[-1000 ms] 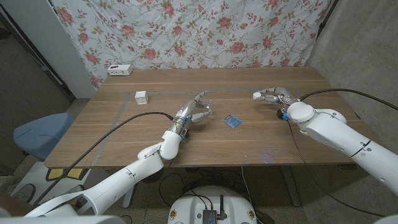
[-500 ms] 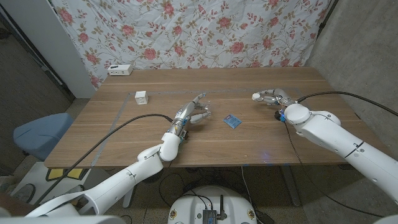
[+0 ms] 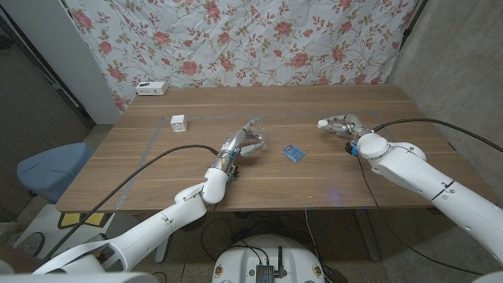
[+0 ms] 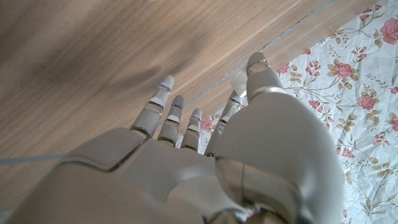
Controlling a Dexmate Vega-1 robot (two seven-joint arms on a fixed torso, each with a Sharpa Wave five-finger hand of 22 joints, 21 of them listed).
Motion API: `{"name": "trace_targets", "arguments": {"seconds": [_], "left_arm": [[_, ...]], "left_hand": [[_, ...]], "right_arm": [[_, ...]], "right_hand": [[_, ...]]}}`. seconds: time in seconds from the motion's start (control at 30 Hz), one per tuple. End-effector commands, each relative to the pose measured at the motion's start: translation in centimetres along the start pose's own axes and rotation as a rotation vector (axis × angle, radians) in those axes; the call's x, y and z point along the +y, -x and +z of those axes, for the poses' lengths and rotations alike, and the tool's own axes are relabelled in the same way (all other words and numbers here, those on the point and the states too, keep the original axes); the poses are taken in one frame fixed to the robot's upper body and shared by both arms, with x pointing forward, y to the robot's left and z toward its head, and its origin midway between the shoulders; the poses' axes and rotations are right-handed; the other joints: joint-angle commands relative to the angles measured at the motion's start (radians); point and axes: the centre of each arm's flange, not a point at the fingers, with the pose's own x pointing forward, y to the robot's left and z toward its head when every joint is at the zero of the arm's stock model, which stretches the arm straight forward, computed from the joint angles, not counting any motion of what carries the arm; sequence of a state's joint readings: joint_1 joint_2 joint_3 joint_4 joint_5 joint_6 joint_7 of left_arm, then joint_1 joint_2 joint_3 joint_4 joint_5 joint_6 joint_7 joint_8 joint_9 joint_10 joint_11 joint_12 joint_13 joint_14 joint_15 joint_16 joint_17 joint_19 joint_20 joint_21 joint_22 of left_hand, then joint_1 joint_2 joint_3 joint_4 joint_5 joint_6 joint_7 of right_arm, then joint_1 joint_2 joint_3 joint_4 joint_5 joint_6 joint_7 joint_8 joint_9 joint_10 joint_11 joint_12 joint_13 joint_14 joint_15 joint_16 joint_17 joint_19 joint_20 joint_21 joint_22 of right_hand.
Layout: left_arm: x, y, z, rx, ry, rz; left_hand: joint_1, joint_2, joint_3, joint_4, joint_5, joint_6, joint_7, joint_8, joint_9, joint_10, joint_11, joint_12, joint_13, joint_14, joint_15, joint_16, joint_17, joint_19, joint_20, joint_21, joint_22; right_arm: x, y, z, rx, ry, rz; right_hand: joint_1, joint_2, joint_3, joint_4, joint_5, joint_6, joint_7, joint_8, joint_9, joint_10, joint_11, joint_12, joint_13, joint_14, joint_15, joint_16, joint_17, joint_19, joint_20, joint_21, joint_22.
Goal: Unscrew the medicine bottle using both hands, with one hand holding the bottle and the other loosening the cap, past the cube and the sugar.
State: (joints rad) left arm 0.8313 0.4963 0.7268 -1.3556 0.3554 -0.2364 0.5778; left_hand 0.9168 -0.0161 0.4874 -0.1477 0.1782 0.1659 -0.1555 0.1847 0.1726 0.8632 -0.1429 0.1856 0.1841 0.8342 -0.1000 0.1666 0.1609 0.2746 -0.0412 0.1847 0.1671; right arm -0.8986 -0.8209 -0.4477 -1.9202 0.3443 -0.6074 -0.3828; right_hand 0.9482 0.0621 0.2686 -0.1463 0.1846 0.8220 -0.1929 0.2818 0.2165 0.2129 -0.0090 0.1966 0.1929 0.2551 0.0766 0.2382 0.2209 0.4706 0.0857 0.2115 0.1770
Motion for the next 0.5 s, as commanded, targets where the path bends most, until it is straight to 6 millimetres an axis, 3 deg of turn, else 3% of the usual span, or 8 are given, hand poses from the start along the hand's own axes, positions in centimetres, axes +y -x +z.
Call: {"name": "trace_targets", "arguments": {"seconds": [0.03,0.5], "left_arm": [[-0.20,0.19,-0.43,0.005,-0.004,-0.007],[-0.16,0.41,-0.78,0.014,-0.012,-0.020]], "left_hand": [[0.003,0.011,0.005,0.006,0.005,0.007,-0.005,0.001,0.001,0.042,-0.048,0.005,0.003,-0.001,-0.120,0.006,0.002,0.003,-0.053,0.003,0.001],[-0.003,0.002,0.002,0.004,0.006,0.007,-0.011,-0.001,0.001,0.026,-0.050,0.001,0.002,-0.014,-0.119,0.002,0.000,0.003,-0.052,0.003,0.002]], "right_arm": [[0.68,-0.30,-0.41,0.002,0.002,0.001],[1.43,-0.75,-0.94,0.011,-0.010,-0.007]], "right_hand": [[-0.006,0.005,-0.006,0.000,0.003,0.025,0.011,0.007,0.004,0.004,-0.004,0.004,0.003,0.003,-0.005,0.003,0.004,0.007,-0.003,0.002,0.002],[-0.010,0.005,-0.007,0.000,0.003,0.031,0.011,0.008,0.004,0.006,-0.005,0.004,0.003,0.004,-0.008,0.004,0.004,0.007,-0.005,0.000,0.002]]}}
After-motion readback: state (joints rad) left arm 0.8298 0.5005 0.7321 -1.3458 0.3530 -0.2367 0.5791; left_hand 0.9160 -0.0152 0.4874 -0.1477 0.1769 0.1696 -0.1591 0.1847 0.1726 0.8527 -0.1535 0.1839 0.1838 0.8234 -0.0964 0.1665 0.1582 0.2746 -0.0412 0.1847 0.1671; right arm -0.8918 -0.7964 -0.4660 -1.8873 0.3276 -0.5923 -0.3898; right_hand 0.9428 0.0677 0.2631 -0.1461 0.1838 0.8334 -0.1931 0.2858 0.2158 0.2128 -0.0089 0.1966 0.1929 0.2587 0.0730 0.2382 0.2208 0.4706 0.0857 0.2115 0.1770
